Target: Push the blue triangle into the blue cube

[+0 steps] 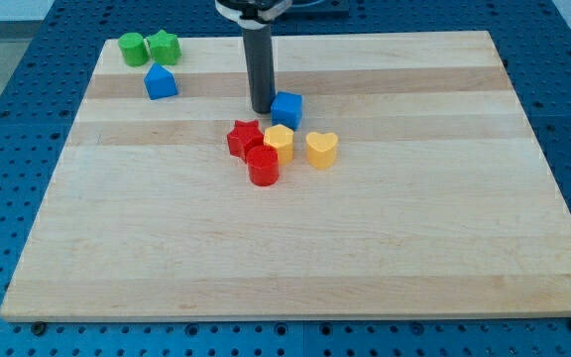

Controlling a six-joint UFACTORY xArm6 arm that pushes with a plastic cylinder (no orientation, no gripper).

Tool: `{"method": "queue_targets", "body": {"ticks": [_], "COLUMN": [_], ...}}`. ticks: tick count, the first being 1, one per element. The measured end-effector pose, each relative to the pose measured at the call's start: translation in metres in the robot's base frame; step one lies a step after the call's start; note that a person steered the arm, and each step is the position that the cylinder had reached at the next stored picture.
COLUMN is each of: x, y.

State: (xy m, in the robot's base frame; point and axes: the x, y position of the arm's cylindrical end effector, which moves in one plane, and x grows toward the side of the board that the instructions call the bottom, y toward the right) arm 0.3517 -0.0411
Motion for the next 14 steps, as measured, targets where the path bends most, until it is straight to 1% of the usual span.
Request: {"method": "queue_targets", "body": {"ticks": [1, 2, 3, 4, 5, 6, 7, 8, 9, 10, 11, 12, 13, 14], "x": [0.022, 0.022, 0.012, 0.014, 0.023, -0.006, -0.033, -0.046, -0.046, -0.056, -0.084, -0.093, -0.074, -0.056], "y": [0.02, 0.02, -0.033, -0.117, -0.171, -0.192, -0.2, -0.187, -0.154, -0.141, -0.139, -0.126, -0.122, -0.102]}}
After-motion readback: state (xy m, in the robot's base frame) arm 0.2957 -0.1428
